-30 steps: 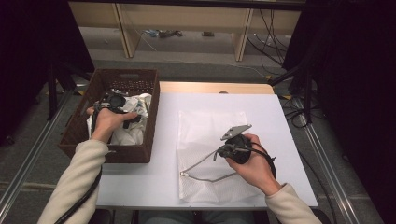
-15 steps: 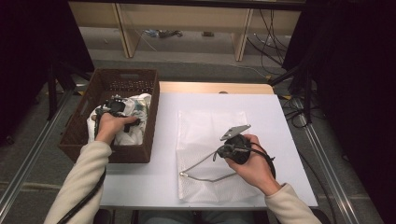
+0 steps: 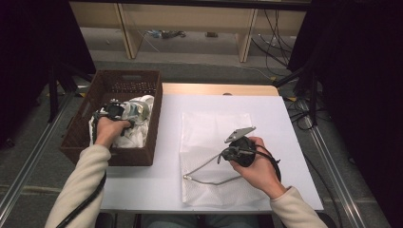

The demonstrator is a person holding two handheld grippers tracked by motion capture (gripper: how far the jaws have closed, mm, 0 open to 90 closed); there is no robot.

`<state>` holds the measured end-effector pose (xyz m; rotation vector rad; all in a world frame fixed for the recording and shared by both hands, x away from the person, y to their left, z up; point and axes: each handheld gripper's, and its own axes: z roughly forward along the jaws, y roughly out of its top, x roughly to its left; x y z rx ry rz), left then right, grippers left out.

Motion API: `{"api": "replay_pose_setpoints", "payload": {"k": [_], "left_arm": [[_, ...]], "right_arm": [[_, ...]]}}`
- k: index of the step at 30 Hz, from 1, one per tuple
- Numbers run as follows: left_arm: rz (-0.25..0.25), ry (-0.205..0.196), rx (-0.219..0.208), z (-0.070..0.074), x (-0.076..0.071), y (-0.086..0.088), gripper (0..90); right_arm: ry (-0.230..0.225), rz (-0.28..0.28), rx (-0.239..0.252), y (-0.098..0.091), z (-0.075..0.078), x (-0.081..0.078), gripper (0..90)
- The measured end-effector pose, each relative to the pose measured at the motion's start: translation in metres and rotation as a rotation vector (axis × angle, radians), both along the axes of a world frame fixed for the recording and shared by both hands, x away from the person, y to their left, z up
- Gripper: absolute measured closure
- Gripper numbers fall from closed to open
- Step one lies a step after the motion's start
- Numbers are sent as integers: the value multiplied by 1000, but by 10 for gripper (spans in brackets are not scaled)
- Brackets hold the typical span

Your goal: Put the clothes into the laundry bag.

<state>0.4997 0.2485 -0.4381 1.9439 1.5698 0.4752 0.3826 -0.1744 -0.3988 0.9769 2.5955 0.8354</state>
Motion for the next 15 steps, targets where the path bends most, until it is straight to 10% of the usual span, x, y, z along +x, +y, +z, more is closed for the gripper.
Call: {"api": "replay_pose_setpoints", "payload": {"k": [4,15], "left_arm": [[2,-81,-12,4,-7,4,726],[78,-480,-95,30,-36,12,733]], "right_arm": [[-12,13,-5,0,-1,1,896],[-3,17,-9,0,-2,2,897]]}}
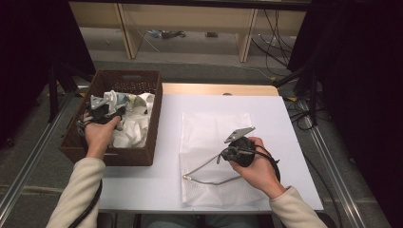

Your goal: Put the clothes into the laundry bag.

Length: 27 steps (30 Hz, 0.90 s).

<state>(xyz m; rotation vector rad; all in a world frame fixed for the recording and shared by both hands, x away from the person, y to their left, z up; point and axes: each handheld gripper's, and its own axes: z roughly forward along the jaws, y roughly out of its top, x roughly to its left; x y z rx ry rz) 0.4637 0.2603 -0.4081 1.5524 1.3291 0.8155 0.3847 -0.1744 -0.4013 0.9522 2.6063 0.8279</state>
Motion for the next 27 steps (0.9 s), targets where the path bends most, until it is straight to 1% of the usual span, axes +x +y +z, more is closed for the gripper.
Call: {"api": "replay_pose_setpoints", "payload": {"k": [1,2,3,4,5,6,7,8,9,10,11,12,13,14,16,17,20,22,23,25,27], "left_arm": [[-1,-22,-2,3,-2,0,732],[-8,-44,-13,6,-3,0,732],[-17,-72,-24,8,-5,0,732],[-19,-96,-30,11,-8,0,732],[-20,-116,-35,14,-10,0,732],[-22,-139,-45,16,-11,0,732],[-23,-152,-45,18,-13,0,732],[-25,-158,-50,20,-14,0,732],[-22,-177,-53,24,-17,0,732],[-23,-184,-54,26,-18,0,732],[-26,-203,-63,29,-19,0,733],[-27,-218,-64,32,-21,1,733],[-29,-236,-73,36,-23,1,734],[-33,-262,-72,40,-24,2,734],[-35,-291,-89,48,-29,2,734],[-37,-303,-96,53,-31,2,734],[-42,-346,-109,65,-39,0,734],[-45,-378,-111,74,-45,0,735],[-46,-394,-105,78,-48,0,734],[-52,-422,-118,85,-55,-1,734],[-68,-466,-119,92,-60,-3,734]], "right_arm": [[7,-4,2,0,0,0,896],[9,-9,2,0,1,-1,896],[-3,-7,-7,-1,1,0,897],[-2,-6,-6,-1,1,0,896],[0,-20,-2,0,1,0,896],[-16,-11,-2,-1,-1,0,897],[21,-17,6,0,1,-1,896],[13,-8,5,0,1,0,896],[11,-7,4,-1,1,0,896],[14,-7,5,-1,1,0,896],[15,-6,6,-1,1,0,896],[19,-24,8,0,1,-1,896],[6,-19,-5,-1,1,0,896],[11,-10,4,-1,1,0,896],[8,-7,5,-1,0,1,896],[0,8,-4,-1,-1,2,896],[2,-4,-6,-1,0,1,896],[0,-15,-7,-1,1,1,896],[4,-17,-5,-1,1,0,896],[4,-17,-1,-1,1,0,897],[7,-7,4,-1,0,0,896]]}}
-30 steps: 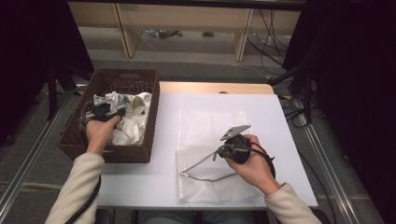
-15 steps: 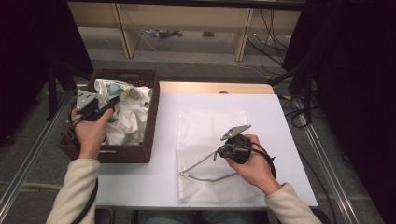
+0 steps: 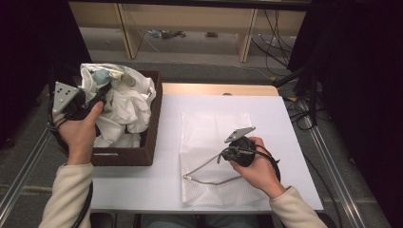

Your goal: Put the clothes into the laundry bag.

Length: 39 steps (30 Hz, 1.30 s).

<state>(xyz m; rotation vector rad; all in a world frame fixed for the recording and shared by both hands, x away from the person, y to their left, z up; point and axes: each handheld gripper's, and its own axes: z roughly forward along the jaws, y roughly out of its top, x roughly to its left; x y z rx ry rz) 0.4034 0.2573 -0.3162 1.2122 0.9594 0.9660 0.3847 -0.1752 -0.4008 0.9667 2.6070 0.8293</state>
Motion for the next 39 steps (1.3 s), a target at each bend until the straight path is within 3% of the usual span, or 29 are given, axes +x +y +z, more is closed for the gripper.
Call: {"api": "replay_pose_setpoints", "payload": {"k": [3,7,12,16,18,26,30,32,35,39], "left_arm": [[-12,-36,27,10,-8,-3,734],[-31,-72,31,19,-17,-9,734],[-53,-97,-7,30,-28,-13,733],[-76,-129,-7,40,-37,-19,733],[-91,-143,-8,45,-42,-22,733],[-159,-201,-22,64,-62,-39,733],[-187,-229,-10,73,-70,-48,733],[-200,-215,-12,75,-74,-53,732],[-218,-207,19,74,-75,-57,731],[-266,-126,48,63,-79,-63,730]], "right_arm": [[18,-8,3,1,0,-1,896],[5,-5,-1,1,-1,0,897],[20,-21,6,1,0,-2,896],[19,-18,5,1,0,-1,896],[-4,7,-3,0,0,1,896],[-5,0,-8,0,-1,0,896],[9,-9,-2,0,0,-1,896],[9,-9,-1,0,1,-1,896],[0,-8,-3,0,1,-1,896],[-3,-8,3,-1,1,-1,897]]}}
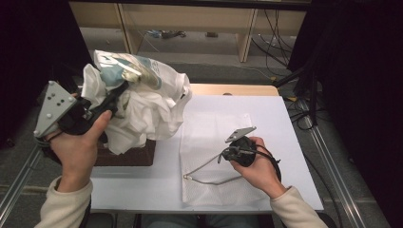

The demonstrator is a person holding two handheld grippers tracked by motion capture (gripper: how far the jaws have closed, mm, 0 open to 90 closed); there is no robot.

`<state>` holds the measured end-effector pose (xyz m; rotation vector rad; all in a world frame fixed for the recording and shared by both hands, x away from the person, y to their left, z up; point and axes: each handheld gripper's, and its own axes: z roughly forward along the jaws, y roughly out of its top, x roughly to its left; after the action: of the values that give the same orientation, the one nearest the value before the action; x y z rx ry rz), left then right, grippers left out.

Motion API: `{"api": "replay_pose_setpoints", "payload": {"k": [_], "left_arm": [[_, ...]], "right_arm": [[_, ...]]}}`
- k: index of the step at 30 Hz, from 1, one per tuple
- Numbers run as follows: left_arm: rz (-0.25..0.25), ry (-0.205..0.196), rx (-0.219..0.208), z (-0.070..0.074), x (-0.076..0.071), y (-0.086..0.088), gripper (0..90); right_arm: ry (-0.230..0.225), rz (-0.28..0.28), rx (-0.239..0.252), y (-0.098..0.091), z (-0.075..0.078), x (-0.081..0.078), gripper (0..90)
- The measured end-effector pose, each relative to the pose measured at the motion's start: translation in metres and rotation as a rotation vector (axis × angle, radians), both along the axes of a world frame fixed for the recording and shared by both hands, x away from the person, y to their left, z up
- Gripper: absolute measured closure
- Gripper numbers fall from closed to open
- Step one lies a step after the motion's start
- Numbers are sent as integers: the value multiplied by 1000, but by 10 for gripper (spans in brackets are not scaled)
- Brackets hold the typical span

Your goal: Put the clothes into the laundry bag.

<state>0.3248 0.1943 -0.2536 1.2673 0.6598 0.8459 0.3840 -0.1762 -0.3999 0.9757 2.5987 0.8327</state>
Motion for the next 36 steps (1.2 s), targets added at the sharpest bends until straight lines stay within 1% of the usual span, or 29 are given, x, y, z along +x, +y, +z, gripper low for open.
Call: {"api": "replay_pose_setpoints", "payload": {"k": [2,3,4,5,6,7,9,10,11,12,13,14,15,16,17,18,19,20,21,22,23,24,27,30,31,32,33,34,36], "left_arm": [[-25,36,30,-9,-2,-3,730],[-38,55,39,-15,-3,-4,730],[-37,68,49,-20,-4,-5,729],[-37,67,78,-25,-4,-5,729],[-49,97,58,-31,-5,-9,729],[-67,117,60,-38,-4,-11,728],[-75,133,76,-49,-3,-15,728],[-100,152,84,-55,-2,-18,727],[-113,168,100,-61,-2,-21,727],[-129,193,113,-67,-2,-25,727],[-146,209,131,-72,-2,-28,727],[-166,226,148,-77,-3,-31,726],[-195,252,160,-82,-3,-35,726],[-210,264,170,-84,-3,-36,726],[-228,283,179,-87,-4,-38,725],[-246,296,198,-89,-5,-40,724],[-265,308,212,-91,-5,-41,724],[-279,315,215,-92,-6,-42,724],[-291,318,224,-93,-6,-42,724],[-300,323,223,-94,-7,-43,723],[-302,326,229,-94,-7,-43,723],[-303,332,229,-94,-7,-44,723],[-317,349,249,-96,-6,-47,721],[-337,368,271,-100,-5,-50,720],[-339,369,269,-100,-5,-50,720],[-338,366,256,-98,-5,-50,720],[-334,362,249,-95,-5,-48,721],[-334,357,244,-91,-6,-47,721],[-329,341,235,-84,-8,-42,721]], "right_arm": [[1,6,-1,-1,0,1,896],[-5,8,-5,-1,0,1,896],[7,-8,2,0,0,0,896],[1,1,-1,0,0,1,896],[8,-5,3,0,-1,0,897],[5,-10,4,1,-1,0,896],[11,-8,-4,1,0,-1,896],[25,-26,0,2,1,-1,896],[0,3,-5,1,0,0,897],[5,-6,0,1,1,-1,897],[-4,-9,7,1,0,-1,896],[-7,-5,-1,1,1,0,897],[-8,0,-1,0,1,0,896],[-2,-12,1,0,1,0,896],[-3,-9,1,-1,0,0,896],[-10,0,-5,-1,-1,2,896],[8,-16,0,0,-1,1,896],[6,-21,6,0,-2,1,896],[-5,-6,4,0,-3,2,896],[23,-11,-4,0,-2,1,896],[7,-4,-9,0,-2,1,896],[13,-6,-7,1,-2,0,896],[6,-13,-7,3,-1,-1,896],[14,-26,-3,3,-2,-1,896],[8,-15,-8,2,-2,-1,897],[12,-13,-6,2,-2,-1,897],[4,1,-10,1,-2,0,897],[22,-23,-3,2,-1,-1,897],[18,-21,-5,1,-2,0,897]]}}
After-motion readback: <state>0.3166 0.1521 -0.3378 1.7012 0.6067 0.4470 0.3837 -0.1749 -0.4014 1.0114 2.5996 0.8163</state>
